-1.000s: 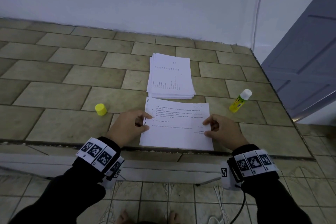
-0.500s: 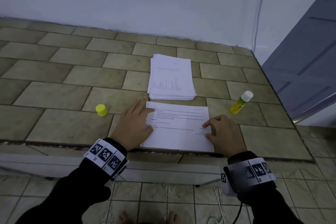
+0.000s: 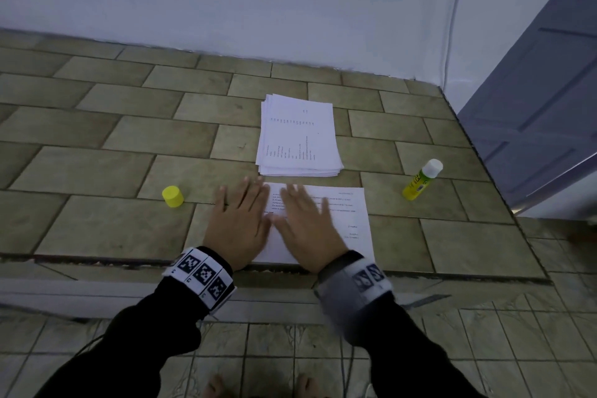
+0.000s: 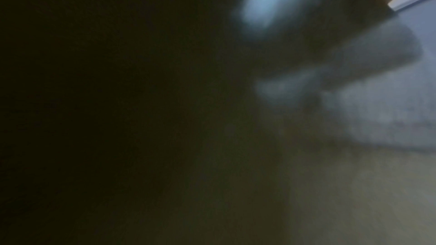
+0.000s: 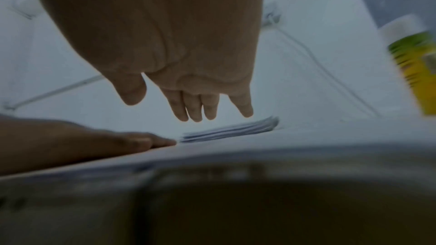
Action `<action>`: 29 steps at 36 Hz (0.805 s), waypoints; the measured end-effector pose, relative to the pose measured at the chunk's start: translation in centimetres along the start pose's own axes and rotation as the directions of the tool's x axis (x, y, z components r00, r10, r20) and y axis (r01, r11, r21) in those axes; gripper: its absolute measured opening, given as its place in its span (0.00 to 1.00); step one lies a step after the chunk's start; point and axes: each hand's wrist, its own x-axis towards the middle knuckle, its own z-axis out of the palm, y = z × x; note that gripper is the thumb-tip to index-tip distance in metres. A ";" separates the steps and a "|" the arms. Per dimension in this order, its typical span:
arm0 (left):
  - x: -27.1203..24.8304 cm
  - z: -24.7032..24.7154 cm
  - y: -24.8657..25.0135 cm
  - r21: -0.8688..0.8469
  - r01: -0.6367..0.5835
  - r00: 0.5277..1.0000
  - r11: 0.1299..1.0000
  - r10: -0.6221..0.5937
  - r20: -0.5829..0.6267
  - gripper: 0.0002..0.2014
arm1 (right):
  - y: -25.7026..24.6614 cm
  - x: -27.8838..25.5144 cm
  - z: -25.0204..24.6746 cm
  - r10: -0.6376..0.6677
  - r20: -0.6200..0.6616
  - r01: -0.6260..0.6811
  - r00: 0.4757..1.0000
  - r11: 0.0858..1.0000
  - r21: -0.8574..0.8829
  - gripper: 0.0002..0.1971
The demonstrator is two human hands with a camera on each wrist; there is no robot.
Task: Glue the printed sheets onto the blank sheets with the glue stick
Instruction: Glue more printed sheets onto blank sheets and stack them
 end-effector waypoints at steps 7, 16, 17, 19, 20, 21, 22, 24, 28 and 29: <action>0.0 0.2 0.3 0.030 -0.023 0.999 0.999 0.024 -0.037 0.29 | 0.1 2.6 2.3 0.016 0.000 -0.016 1.000 0.999 -0.043 0.30; -0.1 0.2 0.2 0.034 0.021 1.000 0.999 -0.021 -0.007 0.31 | 7.9 -0.1 1.1 0.267 -0.118 -0.284 0.957 0.945 -0.163 0.34; -0.1 0.2 0.2 0.032 0.022 1.000 0.999 -0.022 -0.005 0.31 | 8.7 -0.5 0.9 0.290 -0.127 -0.309 0.948 0.937 -0.163 0.32; 0.0 0.3 0.2 0.031 0.025 1.000 0.999 -0.025 -0.004 0.32 | 9.8 -1.0 0.6 0.326 -0.150 -0.349 0.933 0.921 -0.173 0.30; 0.0 0.3 0.1 0.032 0.025 1.000 0.999 -0.025 -0.004 0.32 | 10.0 -1.0 0.5 0.339 -0.160 -0.366 0.927 0.912 -0.185 0.31; 0.0 0.4 0.1 0.035 0.026 1.000 0.999 -0.026 -0.004 0.32 | 10.0 -0.9 0.6 0.351 -0.168 -0.380 0.921 0.904 -0.197 0.33; 0.0 0.4 0.0 0.036 0.026 1.000 0.999 -0.026 -0.004 0.32 | 9.8 -0.7 0.7 0.353 -0.186 -0.388 0.917 0.897 -0.210 0.37; 0.1 0.5 -0.1 0.038 0.025 1.000 0.999 -0.025 -0.007 0.32 | 8.6 -0.5 0.9 0.315 -0.236 -0.367 0.919 0.903 -0.224 0.45; 0.2 0.5 0.0 0.041 0.026 1.000 0.999 -0.025 -0.016 0.32 | 4.1 0.1 1.9 0.090 -0.257 -0.164 0.962 0.945 -0.282 0.40; 0.2 0.5 0.0 0.040 0.023 1.000 0.999 -0.023 -0.018 0.32 | 3.0 0.4 2.4 0.053 -0.243 -0.123 0.969 0.951 -0.285 0.39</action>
